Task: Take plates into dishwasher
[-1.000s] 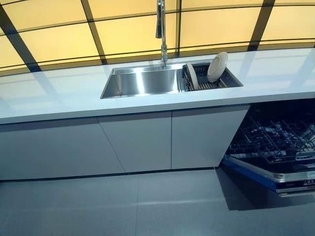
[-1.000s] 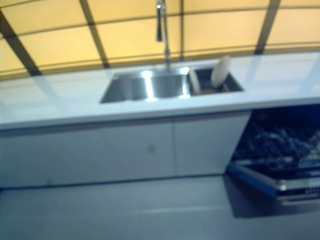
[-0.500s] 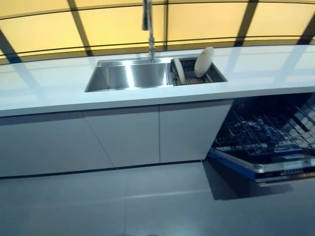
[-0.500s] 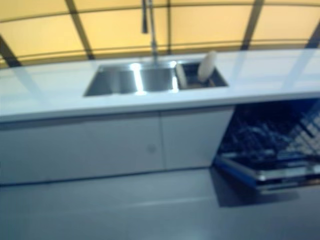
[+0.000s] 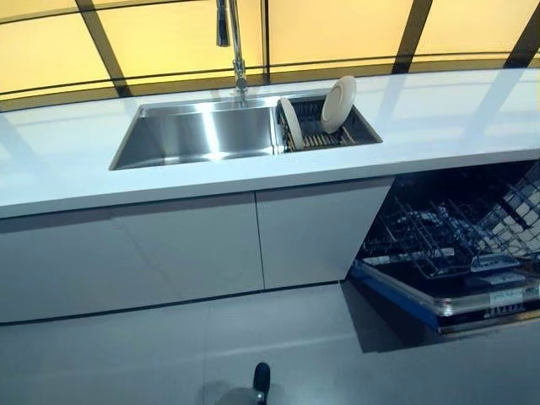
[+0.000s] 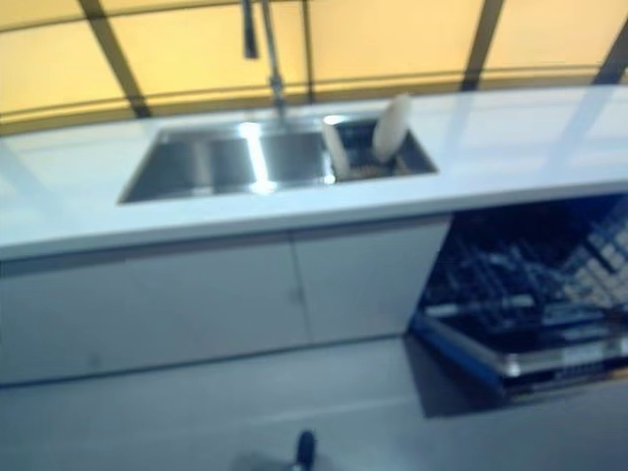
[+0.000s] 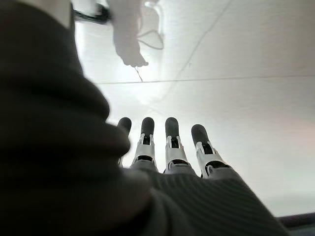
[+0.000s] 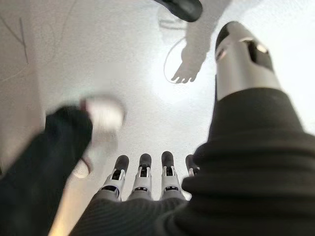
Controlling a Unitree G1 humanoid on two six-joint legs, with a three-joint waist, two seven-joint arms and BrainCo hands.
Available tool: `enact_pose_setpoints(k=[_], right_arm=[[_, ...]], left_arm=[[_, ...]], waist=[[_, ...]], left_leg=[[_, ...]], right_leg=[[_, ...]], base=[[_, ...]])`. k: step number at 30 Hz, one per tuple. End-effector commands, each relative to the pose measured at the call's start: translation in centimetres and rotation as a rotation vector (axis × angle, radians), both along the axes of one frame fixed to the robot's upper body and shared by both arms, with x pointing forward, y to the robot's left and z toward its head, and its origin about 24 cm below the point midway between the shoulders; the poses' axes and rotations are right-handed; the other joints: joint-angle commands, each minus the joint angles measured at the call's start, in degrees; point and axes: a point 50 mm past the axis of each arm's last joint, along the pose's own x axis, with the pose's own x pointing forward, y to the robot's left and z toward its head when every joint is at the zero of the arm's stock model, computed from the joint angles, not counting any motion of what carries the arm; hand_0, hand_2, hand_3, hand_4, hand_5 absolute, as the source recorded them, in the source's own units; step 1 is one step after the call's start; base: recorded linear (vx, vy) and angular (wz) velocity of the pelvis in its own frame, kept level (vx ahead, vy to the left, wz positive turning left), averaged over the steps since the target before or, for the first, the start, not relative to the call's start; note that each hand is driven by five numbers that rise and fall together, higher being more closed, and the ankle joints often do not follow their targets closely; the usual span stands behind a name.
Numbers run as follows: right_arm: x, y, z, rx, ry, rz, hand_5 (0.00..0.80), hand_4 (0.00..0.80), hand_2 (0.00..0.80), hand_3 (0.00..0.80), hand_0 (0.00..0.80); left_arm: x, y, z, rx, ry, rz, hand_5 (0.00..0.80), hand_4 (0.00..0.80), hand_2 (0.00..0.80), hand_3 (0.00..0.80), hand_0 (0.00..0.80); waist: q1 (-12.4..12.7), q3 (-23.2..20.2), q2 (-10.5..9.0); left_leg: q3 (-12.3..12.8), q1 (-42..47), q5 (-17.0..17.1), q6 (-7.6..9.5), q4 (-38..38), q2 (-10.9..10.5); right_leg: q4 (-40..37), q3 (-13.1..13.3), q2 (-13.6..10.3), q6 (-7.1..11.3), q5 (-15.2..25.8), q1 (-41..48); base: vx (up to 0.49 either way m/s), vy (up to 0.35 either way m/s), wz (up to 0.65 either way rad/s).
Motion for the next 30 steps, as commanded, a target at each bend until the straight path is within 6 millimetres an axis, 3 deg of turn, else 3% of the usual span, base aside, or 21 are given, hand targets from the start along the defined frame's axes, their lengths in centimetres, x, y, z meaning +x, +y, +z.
enact_pose_setpoints(k=[1, 5, 10, 15, 17, 19, 21, 22, 24, 26, 27, 28, 30], right_arm=[[1.0, -1.4, 0.6, -0.031, -0.042, 0.036, 0.0, 0.0, 0.0, 0.0, 0.0], [2.0, -1.4, 0.8, -0.022, -0.082, 0.037, 0.0, 0.0, 0.0, 0.0, 0.0], [2.1, -1.1, 0.8, -0.016, -0.092, 0.035, 0.0, 0.0, 0.0, 0.0, 0.0], [1.6, -0.7, 0.5, -0.002, -0.061, 0.072, 0.0, 0.0, 0.0, 0.0, 0.0], [1.5, -0.6, 0.5, -0.004, -0.05, 0.1, 0.0, 0.0, 0.0, 0.0, 0.0], [1.7, -0.5, 0.5, -0.006, -0.048, 0.107, 0.0, 0.0, 0.0, 0.0, 0.0], [1.8, -0.5, 0.5, -0.006, -0.042, 0.115, 0.0, 0.0, 0.0, 0.0, 0.0], [1.6, -0.4, 0.4, -0.008, -0.043, 0.103, 0.0, 0.0, 0.0, 0.0, 0.0], [1.1, -0.5, 0.4, -0.008, -0.047, 0.066, 0.0, 0.0, 0.0, 0.0, 0.0], [1.0, -0.7, 0.4, 0.005, -0.056, 0.034, 0.0, 0.0, 0.0, 0.0, 0.0], [1.2, -0.8, 0.5, 0.006, -0.065, 0.037, 0.0, 0.0, 0.0, 0.0, 0.0], [1.4, -0.9, 0.5, 0.005, -0.077, 0.04, 0.0, 0.0, 0.0, 0.0, 0.0], [1.7, -0.9, 0.6, 0.015, -0.096, 0.033, 0.0, 0.0, 0.0, 0.0, 0.0]], left_arm=[[4.0, 0.8, 1.0, 0.041, -0.118, -0.037, 0.0, 0.0, 0.0, 0.0, 0.0], [5.9, 0.0, 1.3, 0.005, -0.179, -0.094, 0.0, 0.0, 0.0, 0.0, 0.0], [5.2, -0.4, 0.9, -0.01, -0.15, -0.117, 0.0, 0.0, 0.0, 0.0, 0.0], [4.5, -0.1, 0.8, 0.001, -0.13, -0.114, 0.0, 0.0, 0.0, 0.0, 0.0], [4.6, -0.1, 0.8, 0.001, -0.135, -0.126, 0.0, 0.0, 0.0, 0.0, 0.0], [4.7, -0.1, 0.8, -0.001, -0.141, -0.129, 0.0, 0.0, 0.0, 0.0, 0.0], [5.1, -0.1, 0.9, -0.001, -0.147, -0.143, 0.0, 0.0, 0.0, 0.0, 0.0], [5.4, -0.1, 1.0, -0.003, -0.151, -0.155, 0.0, 0.0, 0.0, 0.0, 0.0], [5.7, -0.1, 1.0, 0.0, -0.149, -0.181, 0.0, 0.0, 0.0, 0.0, 0.0], [5.8, 0.0, 1.1, 0.008, -0.14, -0.198, 0.0, 0.0, 0.0, 0.0, 0.0], [5.7, 0.0, 1.1, 0.009, -0.138, -0.199, 0.0, 0.0, 0.0, 0.0, 0.0], [5.7, 0.1, 1.1, 0.01, -0.134, -0.199, 0.0, 0.0, 0.0, 0.0, 0.0], [5.4, 0.3, 1.1, 0.016, -0.125, -0.194, 0.0, 0.0, 0.0, 0.0, 0.0]], waist=[[1.2, -2.8, 1.19], [1.9, -3.3, 1.26], [2.5, -4.1, 0.43], [2.5, -5.7, -0.67], [2.6, -6.4, -0.92], [2.5, -6.8, -1.0], [2.2, -7.5, -1.04], [1.7, -7.6, -1.18], [0.6, -7.4, -1.38], [0.2, -6.9, -0.25], [0.4, -6.5, 0.96], [0.7, -5.8, 1.98], [1.1, -5.3, 2.11]], left_leg=[[-0.4, -6.5, -7.9, -2.23, 4.2, 0.4], [-0.5, -9.4, -7.7, -2.22, 4.4, 0.4], [-0.7, -9.3, -9.3, -1.22, 4.7, 0.3], [-2.0, -7.4, -12.6, 1.54, 6.9, -1.4], [-2.5, -5.3, -13.8, 3.21, 6.6, -2.9], [-2.8, -3.6, -13.8, 4.06, 5.3, -3.9], [-3.6, -1.2, -13.6, 5.36, 2.6, -5.3], [-4.4, 0.0, -13.6, 6.24, 1.3, -6.2], [-5.2, 1.5, -13.4, 6.74, 0.8, -7.1], [-4.1, 2.6, -13.4, 6.1, 1.4, -5.5], [-3.3, 3.4, -13.1, 5.31, 1.3, -3.7], [-2.9, 4.1, -13.0, 4.54, 1.5, -2.1], [-2.9, 4.6, -14.2, 4.04, 2.3, -1.7]], right_leg=[[2.9, -4.3, -1.4, 1.46, 1.4, -0.9], [-2.5, -4.3, -1.2, 1.42, 2.9, -0.9], [-4.4, -5.2, -2.6, 3.06, 4.3, -0.4], [-0.9, -4.9, -4.8, 5.72, 5.6, -0.5], [4.6, -5.2, -6.9, 7.16, 9.9, -1.6], [9.2, -5.2, -8.4, 7.46, 13.2, -2.7], [19.1, -4.4, -10.5, 7.78, 17.9, -6.4], [25.8, -2.7, -11.0, 8.02, 19.0, -9.7], [32.9, 0.7, -9.5, 7.83, 20.4, -15.3], [29.7, 0.6, -8.5, 6.64, 18.0, -21.0], [24.6, -0.1, -6.9, 5.71, 15.6, -22.2], [13.3, -0.9, -5.2, 5.65, 15.5, -22.2], [-1.6, -0.1, -3.6, 7.78, 20.5, -23.8]], base=[[0.14, 0.005, -0.11], [0.141, 0.019, 0.02], [0.216, 0.069, -0.04], [0.306, 0.171, 0.02], [0.363, 0.284, 0.14], [0.287, 0.248, 0.17], [0.247, 0.249, 0.12], [0.206, 0.205, 0.09], [0.166, 0.126, 0.26], [0.11, 0.037, 0.55], [0.074, -0.081, 0.28], [0.071, -0.131, 0.09], [0.083, -0.151, -0.2]])
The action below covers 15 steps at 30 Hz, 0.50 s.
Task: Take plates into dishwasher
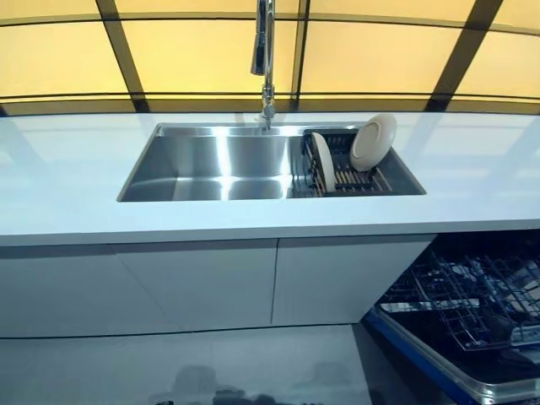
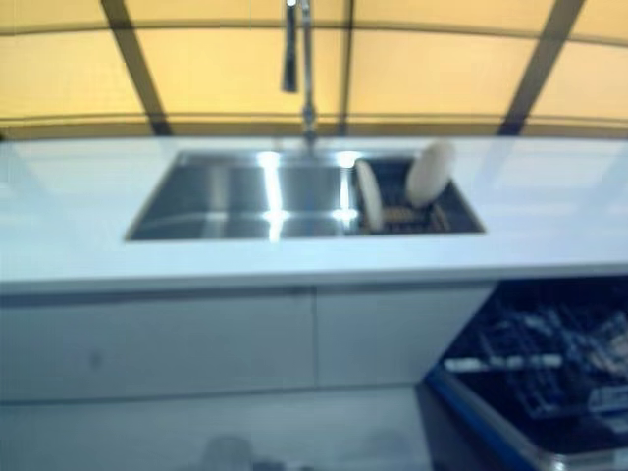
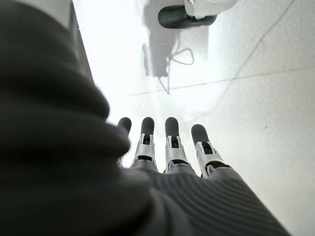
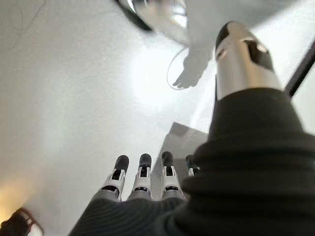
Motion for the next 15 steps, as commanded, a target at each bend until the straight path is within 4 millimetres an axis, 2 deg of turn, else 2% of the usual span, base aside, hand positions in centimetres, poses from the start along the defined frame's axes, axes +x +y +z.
enact_pose_setpoints(k=[1, 3, 5, 7, 9, 11, 15], right_arm=[[0.3, -1.3, 0.5, -0.009, -0.031, -0.021, 0.0, 0.0, 0.0, 0.0, 0.0], [1.0, -1.4, 0.6, 0.005, -0.046, -0.012, 0.0, 0.0, 0.0, 0.0, 0.0], [1.6, -0.9, 0.6, 0.019, -0.053, 0.02, 0.0, 0.0, 0.0, 0.0, 0.0], [1.9, -0.4, 0.6, 0.038, -0.045, 0.074, 0.0, 0.0, 0.0, 0.0, 0.0], [2.6, -0.1, 0.7, 0.07, -0.069, 0.118, 0.0, 0.0, 0.0, 0.0, 0.0], [3.3, 0.2, 0.9, 0.105, -0.099, 0.143, 0.0, 0.0, 0.0, 0.0, 0.0], [6.7, 1.5, 2.3, 0.301, -0.15, 0.289, 0.0, 0.0, 0.0, 0.0, 0.0]], left_arm=[[-0.3, 1.6, 0.3, 0.045, 0.01, 0.012, 0.0, 0.0, 0.0, 0.0, 0.0], [-0.3, 1.7, 0.4, 0.044, 0.014, 0.019, 0.0, 0.0, 0.0, 0.0, 0.0], [-0.9, 1.6, 0.2, 0.045, 0.034, 0.021, 0.0, 0.0, 0.0, 0.0, 0.0], [-1.7, 1.8, 0.1, 0.058, 0.056, 0.047, 0.0, 0.0, 0.0, 0.0, 0.0], [-2.2, 2.0, 0.1, 0.055, 0.077, 0.026, 0.0, 0.0, 0.0, 0.0, 0.0], [-2.3, 2.0, 0.0, 0.06, 0.091, -0.007, 0.0, 0.0, 0.0, 0.0, 0.0], [-2.0, 2.8, 0.5, 0.089, 0.097, -0.031, 0.0, 0.0, 0.0, 0.0, 0.0]], waist=[[1.1, 0.7, -1.66], [0.7, 0.8, -1.72], [0.9, 0.1, -2.37], [1.1, -0.2, -2.68], [1.5, 0.0, -3.11], [1.7, -0.2, -3.51], [2.1, 0.0, -4.47]], left_leg=[[2.6, -1.3, -7.4, 0.21, 5.2, -1.0], [1.6, -1.2, -9.4, 1.06, 7.5, -1.5], [1.0, -1.4, -11.4, 1.39, 10.6, -1.9], [1.7, -0.4, -12.5, 1.13, 11.2, -1.0], [2.2, 1.4, -12.5, 0.88, 9.7, -0.3], [1.5, 2.6, -11.7, 0.49, 7.7, -0.2], [1.6, 2.9, -11.1, -0.08, 6.0, 0.5]], right_leg=[[-24.5, 1.9, 1.7, 2.32, 21.1, -0.3], [-23.6, 4.5, 2.6, 1.56, 20.6, -0.9], [-23.3, 3.5, 2.2, 1.09, 18.8, 2.7], [-21.4, 3.3, 2.2, 1.27, 18.3, 3.2], [-21.9, 2.2, 2.1, 1.35, 17.8, 4.5], [-23.4, 1.8, 2.4, 1.4, 17.6, 5.7], [-24.3, 1.0, 2.3, 1.74, 17.1, 6.6]], base=[[0.115, -0.136, -0.21], [0.164, -0.141, -0.1], [0.253, -0.18, 0.19], [0.206, -0.179, 0.28], [0.179, -0.153, 0.15], [0.157, -0.13, 0.19], [0.083, -0.111, 0.14]])
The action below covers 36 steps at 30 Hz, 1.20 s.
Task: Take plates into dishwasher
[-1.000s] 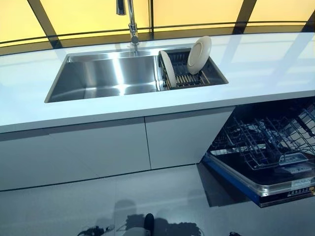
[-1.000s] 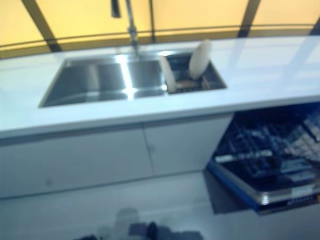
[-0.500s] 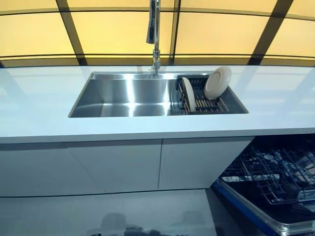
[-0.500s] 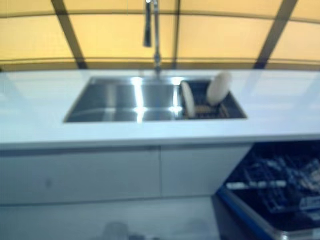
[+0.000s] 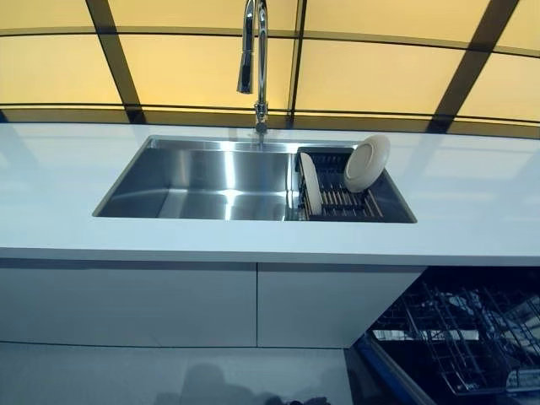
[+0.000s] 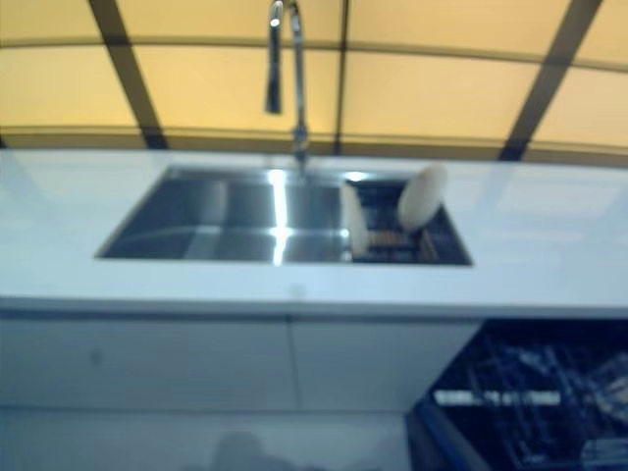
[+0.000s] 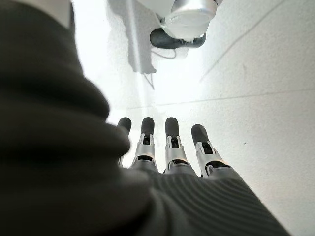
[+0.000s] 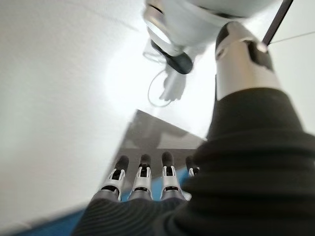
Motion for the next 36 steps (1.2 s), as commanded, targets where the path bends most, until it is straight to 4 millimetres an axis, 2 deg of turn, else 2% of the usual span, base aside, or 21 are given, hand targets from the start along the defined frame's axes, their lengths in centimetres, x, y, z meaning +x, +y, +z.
enact_pose_setpoints(k=[1, 3, 5, 6, 7, 9, 10, 11, 12, 15, 19, 24, 26, 28, 29, 30, 32, 33, 34, 35, 36], right_arm=[[5.2, 0.9, 2.7, 0.174, -0.075, 0.243, 0.0, 0.0, 0.0, 0.0, 0.0], [7.6, 1.0, 5.4, 0.29, -0.117, 0.393, 0.0, 0.0, 0.0, 0.0, 0.0], [10.0, 1.1, 9.7, 0.437, -0.202, 0.513, 0.0, 0.0, 0.0, 0.0, 0.0], [10.6, 1.1, 11.2, 0.485, -0.242, 0.534, 0.0, 0.0, 0.0, 0.0, 0.0], [11.5, 1.1, 14.1, 0.567, -0.312, 0.556, 0.0, 0.0, 0.0, 0.0, 0.0], [12.2, 1.1, 16.4, 0.642, -0.389, 0.573, 0.0, 0.0, 0.0, 0.0, 0.0], [13.2, 1.3, 19.7, 0.785, -0.494, 0.576, 0.0, 0.0, 0.0, 0.0, 0.0], [13.7, 1.4, 21.6, 0.883, -0.57, 0.568, 0.0, 0.0, 0.0, 0.0, 0.0], [14.0, 1.3, 22.5, 0.923, -0.601, 0.563, 0.0, 0.0, 0.0, 0.0, 0.0], [15.5, 1.2, 26.7, 1.124, -0.8, 0.522, 0.0, 0.0, 0.0, 0.0, 0.0], [17.0, 0.2, 30.9, 1.215, -1.013, 0.457, 0.0, 0.0, 0.0, 0.0, 0.0], [18.2, -4.1, 38.4, 1.363, -1.404, 0.209, 0.0, 0.0, 0.0, 0.0, 0.0], [18.3, -6.0, 41.3, 1.411, -1.56, 0.052, 0.0, 0.0, 0.0, 0.0, 0.0], [18.4, -8.3, 42.9, 1.308, -1.678, -0.172, 0.0, 0.0, 0.0, 0.0, 0.0], [18.4, -10.1, 43.4, 1.209, -1.722, -0.321, 0.0, 0.0, 0.0, 0.0, 0.0], [18.3, -11.6, 44.1, 1.064, -1.774, -0.423, 0.0, 0.0, 0.0, 0.0, 0.0], [17.9, -14.3, 45.6, 0.804, -1.844, -0.626, 0.0, 0.0, 0.0, 0.0, 0.0], [17.8, -14.8, 46.2, 0.733, -1.854, -0.697, 0.0, 0.0, 0.0, 0.0, 0.0], [17.7, -15.4, 46.8, 0.694, -1.848, -0.738, 0.0, 0.0, 0.0, 0.0, 0.0], [17.8, -15.3, 47.3, 0.671, -1.853, -0.763, 0.0, 0.0, 0.0, 0.0, 0.0], [17.9, -15.1, 47.9, 0.643, -1.859, -0.809, 0.0, 0.0, 0.0, 0.0, 0.0]], left_arm=[[1.6, 2.4, 1.2, 0.065, -0.025, -0.026, 0.0, 0.0, 0.0, 0.0, 0.0], [2.0, 3.8, 2.0, 0.097, -0.034, -0.035, 0.0, 0.0, 0.0, 0.0, 0.0], [2.3, 5.2, 2.9, 0.124, -0.042, -0.038, 0.0, 0.0, 0.0, 0.0, 0.0], [2.3, 5.6, 3.1, 0.13, -0.044, -0.037, 0.0, 0.0, 0.0, 0.0, 0.0], [2.1, 6.3, 3.4, 0.139, -0.046, -0.032, 0.0, 0.0, 0.0, 0.0, 0.0], [1.7, 6.6, 3.5, 0.142, -0.044, -0.024, 0.0, 0.0, 0.0, 0.0, 0.0], [1.1, 6.9, 3.5, 0.144, -0.038, -0.015, 0.0, 0.0, 0.0, 0.0, 0.0], [0.7, 7.0, 3.4, 0.146, -0.031, -0.01, 0.0, 0.0, 0.0, 0.0, 0.0], [0.5, 7.1, 3.4, 0.147, -0.028, -0.009, 0.0, 0.0, 0.0, 0.0, 0.0], [-0.6, 7.2, 3.2, 0.147, -0.006, -0.008, 0.0, 0.0, 0.0, 0.0, 0.0], [-1.2, 7.3, 3.1, 0.15, 0.011, -0.02, 0.0, 0.0, 0.0, 0.0, 0.0], [-0.9, 7.6, 3.3, 0.159, 0.017, -0.057, 0.0, 0.0, 0.0, 0.0, 0.0], [-0.6, 7.5, 3.3, 0.155, 0.016, -0.07, 0.0, 0.0, 0.0, 0.0, 0.0], [-0.1, 7.3, 3.3, 0.152, 0.013, -0.074, 0.0, 0.0, 0.0, 0.0, 0.0], [-0.1, 7.1, 3.2, 0.152, 0.016, -0.068, 0.0, 0.0, 0.0, 0.0, 0.0], [0.0, 7.0, 3.1, 0.152, 0.018, -0.059, 0.0, 0.0, 0.0, 0.0, 0.0], [-0.4, 6.5, 2.7, 0.145, 0.028, -0.015, 0.0, 0.0, 0.0, 0.0, 0.0], [-0.5, 6.2, 2.5, 0.14, 0.03, -0.004, 0.0, 0.0, 0.0, 0.0, 0.0], [-0.7, 5.8, 2.3, 0.129, 0.029, 0.01, 0.0, 0.0, 0.0, 0.0, 0.0], [-0.8, 5.3, 2.1, 0.122, 0.022, 0.022, 0.0, 0.0, 0.0, 0.0, 0.0], [-0.7, 5.0, 1.9, 0.112, 0.02, 0.028, 0.0, 0.0, 0.0, 0.0, 0.0]], waist=[[1.0, 1.4, -1.37], [1.5, 1.8, -2.2], [1.6, 2.2, -2.96], [1.5, 2.3, -3.09], [1.3, 2.4, -3.24], [1.0, 2.4, -3.25], [0.6, 2.2, -3.13], [0.4, 2.1, -3.07], [0.3, 2.0, -3.01], [0.1, 1.5, -2.62], [0.2, 1.0, -2.12], [0.6, 0.4, -1.91], [0.7, 0.1, -1.72], [1.0, 0.0, -1.54], [1.0, -0.2, -1.5], [0.9, -0.2, -1.37], [0.5, -0.8, -1.56], [0.8, -0.5, -1.82], [1.2, 0.6, -1.78], [1.6, 1.6, -1.35], [1.6, 2.3, -0.88]], left_leg=[[3.2, -0.8, -1.0, 5.68, 0.5, -4.2], [3.7, -1.2, -0.9, 5.53, 0.6, -3.7], [4.2, -1.4, -0.7, 5.38, 0.5, -3.3], [4.3, -1.4, -0.7, 5.35, 0.5, -3.3], [4.5, -1.5, -0.6, 5.34, 0.5, -3.2], [4.7, -1.4, -0.6, 5.36, 0.4, -3.1], [5.0, -1.1, -0.6, 5.37, 0.0, -3.0], [5.2, -0.8, -0.6, 5.38, -0.3, -3.0], [5.2, -0.6, -0.6, 5.36, -0.4, -3.1], [5.3, 0.5, -0.7, 5.4, -1.2, -3.2], [5.5, 1.4, -1.1, 5.57, -1.5, -3.1], [5.9, 2.2, -2.1, 5.51, -0.8, -2.7], [6.3, 2.5, -2.6, 5.42, -0.3, -2.5], [6.6, 2.6, -3.2, 5.15, 0.6, -2.3], [6.8, 2.7, -3.9, 4.97, 1.5, -2.1], [6.8, 3.0, -5.2, 4.64, 3.0, -1.9], [8.0, 3.0, -6.6, 3.02, 8.5, -1.1], [9.0, 0.8, -4.2, 2.24, 16.2, -0.5], [8.9, -6.0, 0.0, 1.29, 28.5, 0.1], [7.7, -12.2, 3.7, 0.33, 37.0, 0.7], [7.3, -16.0, 4.8, -0.81, 39.4, 0.9]], right_leg=[[-0.7, 2.2, -3.5, 7.28, -0.8, 1.4], [-0.7, 1.7, -3.7, 7.74, -0.4, 1.1], [-0.4, 1.2, -3.9, 8.2, -0.2, 0.7], [-0.2, 1.2, -3.9, 8.28, -0.2, 0.6], [0.3, 1.2, -4.0, 8.38, -0.3, 0.3], [0.8, 1.4, -4.0, 8.44, -0.6, 0.1], [1.5, 1.6, -4.1, 8.65, -0.9, -0.2], [1.9, 1.6, -4.1, 8.94, -0.7, -0.3], [2.0, 1.7, -4.2, 9.03, -0.6, -0.3], [2.6, 1.7, -4.3, 9.39, -0.2, -0.2], [3.3, 1.5, -4.5, 9.45, -0.3, 0.4], [4.5, 0.6, -4.5, 9.08, -2.3, 1.6], [5.2, 0.0, -4.4, 8.85, -3.8, 2.3], [5.7, -0.6, -4.2, 8.42, -5.6, 3.1], [5.9, -0.8, -4.1, 7.86, -6.6, 3.5], [6.4, -0.6, -3.9, 7.3, -7.6, 3.8], [5.9, 0.3, -3.3, 5.06, -8.8, 5.0], [5.0, 0.7, -3.0, 3.77, -9.1, 6.4], [4.0, 0.8, -2.4, 2.17, -9.2, 8.0], [3.7, 0.5, -1.5, 0.62, -9.0, 8.8], [3.8, 0.0, -1.0, -0.21, -9.1, 9.1]], base=[[0.043, -0.131, 0.0], [0.023, -0.13, -0.01], [0.023, -0.088, 0.02], [0.031, -0.042, 0.02], [0.0, 0.0, 0.0], [0.037, -0.001, 0.02], [0.062, 0.016, 0.04], [0.065, 0.02, 0.04], [0.071, 0.022, 0.01], [0.088, 0.018, -0.05], [0.096, 0.005, -0.01], [0.113, -0.048, -0.02], [0.119, -0.092, -0.03], [0.119, -0.12, -0.02], [0.136, -0.127, 0.03], [0.149, -0.118, 0.01], [0.173, -0.113, -0.02], [0.101, -0.149, -0.01], [0.003, -0.16, -0.1], [-0.055, -0.133, -0.32], [-0.043, -0.064, -0.35]])
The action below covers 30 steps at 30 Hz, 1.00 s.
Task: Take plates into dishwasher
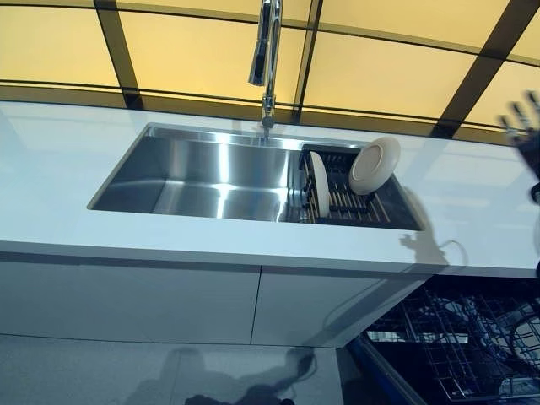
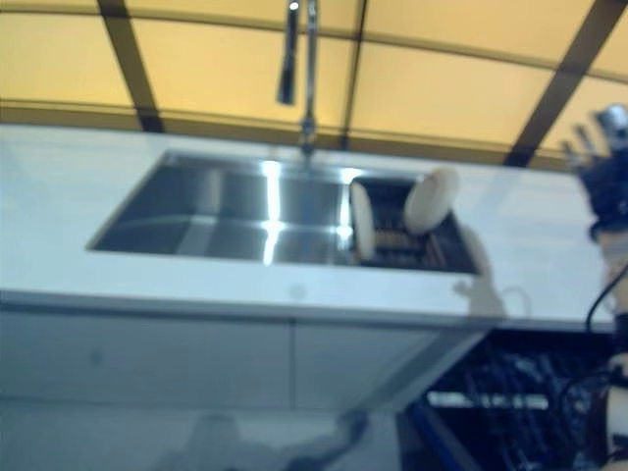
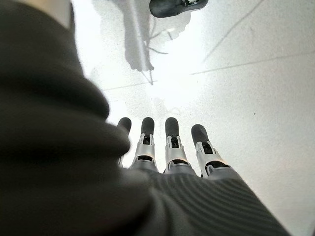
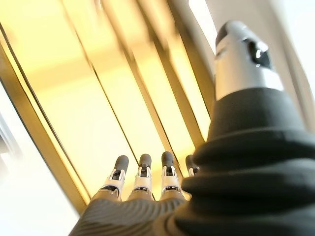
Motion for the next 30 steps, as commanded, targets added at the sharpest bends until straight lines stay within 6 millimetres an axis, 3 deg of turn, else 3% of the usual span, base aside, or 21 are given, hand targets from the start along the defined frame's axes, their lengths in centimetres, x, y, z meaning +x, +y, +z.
enact_pose_setpoints(k=[1, 3, 4, 5, 6, 9, 11, 18, 20, 21, 22, 25, 26, 28, 30], right_arm=[[-1.5, -0.1, 5.7, -0.055, -0.101, -0.187, 0.0, 0.0, 0.0, 0.0, 0.0], [-0.5, 1.3, 6.6, -0.079, -0.077, -0.199, 0.0, 0.0, 0.0, 0.0, 0.0], [-0.1, 1.9, 6.9, -0.122, -0.062, -0.206, 0.0, 0.0, 0.0, 0.0, 0.0], [0.6, 3.0, 7.2, -0.181, -0.049, -0.176, 0.0, 0.0, 0.0, 0.0, 0.0], [0.8, 3.6, 7.2, -0.206, -0.025, -0.156, 0.0, 0.0, 0.0, 0.0, 0.0], [1.5, 4.4, 5.0, -0.312, 0.081, -0.093, 0.0, 0.0, 0.0, 0.0, 0.0], [1.7, 4.0, 4.3, -0.37, 0.131, -0.084, 0.0, 0.0, 0.0, 0.0, 0.0], [2.3, 4.7, 5.2, -0.388, 0.147, -0.042, 0.0, 0.0, 0.0, 0.0, 0.0], [2.5, 5.0, 5.1, -0.414, 0.164, -0.063, 0.0, 0.0, 0.0, 0.0, 0.0], [2.7, 5.2, 4.9, -0.433, 0.168, -0.056, 0.0, 0.0, 0.0, 0.0, 0.0], [2.8, 5.5, 4.9, -0.432, 0.163, -0.046, 0.0, 0.0, 0.0, 0.0, 0.0], [3.3, 6.7, 5.0, -0.464, 0.163, -0.033, 0.0, 0.0, 0.0, 0.0, 0.0], [3.2, 6.7, 5.1, -0.468, 0.158, -0.035, 0.0, 0.0, 0.0, 0.0, 0.0], [3.2, 7.6, 5.5, -0.501, 0.155, -0.031, 0.0, 0.0, 0.0, 0.0, 0.0], [3.1, 7.3, 5.6, -0.547, 0.197, -0.046, 0.0, 0.0, 0.0, 0.0, 0.0]], left_arm=[[-0.6, -1.2, -0.7, -0.014, 0.023, 0.015, 0.0, 0.0, 0.0, 0.0, 0.0], [0.1, -1.7, -0.8, -0.033, 0.016, 0.006, 0.0, 0.0, 0.0, 0.0, 0.0], [0.5, -1.7, -0.7, -0.038, 0.007, -0.006, 0.0, 0.0, 0.0, 0.0, 0.0], [1.4, -1.8, -0.5, -0.043, 0.0, -0.015, 0.0, 0.0, 0.0, 0.0, 0.0], [1.9, -2.2, -0.5, -0.045, -0.005, -0.012, 0.0, 0.0, 0.0, 0.0, 0.0], [3.0, -2.0, -0.3, -0.023, -0.031, -0.013, 0.0, 0.0, 0.0, 0.0, 0.0], [3.4, -1.8, -0.1, -0.008, -0.049, -0.003, 0.0, 0.0, 0.0, 0.0, 0.0], [4.3, -2.0, 0.1, -0.022, -0.062, -0.074, 0.0, 0.0, 0.0, 0.0, 0.0], [4.1, -1.9, 0.1, -0.02, -0.055, -0.094, 0.0, 0.0, 0.0, 0.0, 0.0], [3.9, -1.8, 0.1, -0.016, -0.055, -0.1, 0.0, 0.0, 0.0, 0.0, 0.0], [3.6, -1.7, 0.1, -0.016, -0.056, -0.098, 0.0, 0.0, 0.0, 0.0, 0.0], [3.7, -1.1, 0.4, -0.01, -0.1, -0.044, 0.0, 0.0, 0.0, 0.0, 0.0], [3.8, -1.0, 0.5, -0.008, -0.107, -0.039, 0.0, 0.0, 0.0, 0.0, 0.0], [3.9, -1.2, 0.5, -0.007, -0.114, -0.011, 0.0, 0.0, 0.0, 0.0, 0.0], [3.6, -1.6, 0.2, -0.021, -0.092, -0.026, 0.0, 0.0, 0.0, 0.0, 0.0]], waist=[[-0.2, -0.8, 1.62], [-1.0, -0.4, 1.45], [-1.4, 0.1, 1.61], [-1.1, -0.3, 1.1], [-1.6, -0.8, 1.6], [-2.0, -1.9, 1.74], [-1.6, -2.4, 1.28], [0.0, -2.6, -0.14], [0.4, -2.5, -0.24], [0.4, -2.0, -0.16], [0.3, -1.7, -0.14], [0.9, 0.2, 0.52], [1.0, 0.2, 0.36], [1.2, -0.4, -0.64], [1.3, -1.1, -1.31]], left_leg=[[-2.0, -12.8, 9.4, 2.08, 16.7, 0.6], [-0.7, -9.7, 9.2, 1.29, -4.3, -0.2], [0.9, -8.9, 13.9, 0.09, -13.4, 0.1], [-1.0, -6.2, 10.7, 2.36, -15.3, -1.8], [-0.2, -5.4, 9.6, 2.53, -16.6, -2.2], [-1.2, -0.4, 9.9, 3.38, -23.0, -2.3], [-1.0, 1.1, 9.7, 3.57, -23.9, -2.3], [-0.5, -1.3, 6.8, 5.06, -19.5, -2.7], [-0.3, -1.0, 6.9, 5.58, -19.9, -2.7], [-1.0, -0.4, 7.4, 6.09, -21.2, -3.0], [-1.3, 0.1, 7.7, 6.17, -21.7, -3.1], [-0.5, 0.3, 7.4, 5.88, -21.4, -1.3], [-0.2, -0.1, 7.1, 6.0, -21.1, -0.9], [0.2, -0.7, 7.3, 5.55, -21.5, -0.5], [0.2, -0.2, 8.7, 4.78, -23.8, 0.1]], right_leg=[[-4.8, 1.3, -1.1, 4.2, -1.4, 8.0], [-6.7, 0.1, -2.6, 5.6, -0.9, 9.5], [-6.9, -0.8, -2.6, 5.4, -1.3, 10.4], [-7.0, 0.5, -3.6, 6.06, -1.5, 10.3], [-6.6, -0.3, -3.8, 6.26, -1.8, 9.9], [-5.7, -0.8, -4.8, 7.98, -2.2, 8.9], [-6.4, -1.4, -5.2, 8.3, -2.2, 9.1], [-6.0, -2.8, -6.1, 8.3, -2.9, 8.7], [-1.2, -4.3, -6.4, 8.3, -4.5, 7.8], [6.5, -4.4, -7.3, 9.23, -3.7, 4.6], [8.2, -3.6, -7.7, 9.67, -2.7, 3.0], [-1.5, -1.7, -9.2, 10.52, 3.9, 1.8], [-2.1, -1.8, -8.8, 10.37, 2.3, 2.1], [-9.1, -1.7, -7.6, 10.98, 3.3, 4.5], [-11.4, -2.8, -7.1, 11.23, 4.0, 5.7]], base=[[0.034, 0.048, -0.32], [0.092, 0.152, -0.02], [0.136, 0.202, 0.06], [0.158, 0.217, -0.08], [0.225, 0.241, -0.22], [0.179, 0.134, -0.12], [0.151, 0.055, -0.11], [0.123, 0.043, 0.12], [0.144, 0.044, 0.08], [0.143, 0.035, 0.08], [0.123, 0.01, 0.08], [0.039, -0.095, 0.06], [0.05, -0.208, -0.19], [0.151, -0.206, -0.27], [0.193, -0.146, -0.07]])
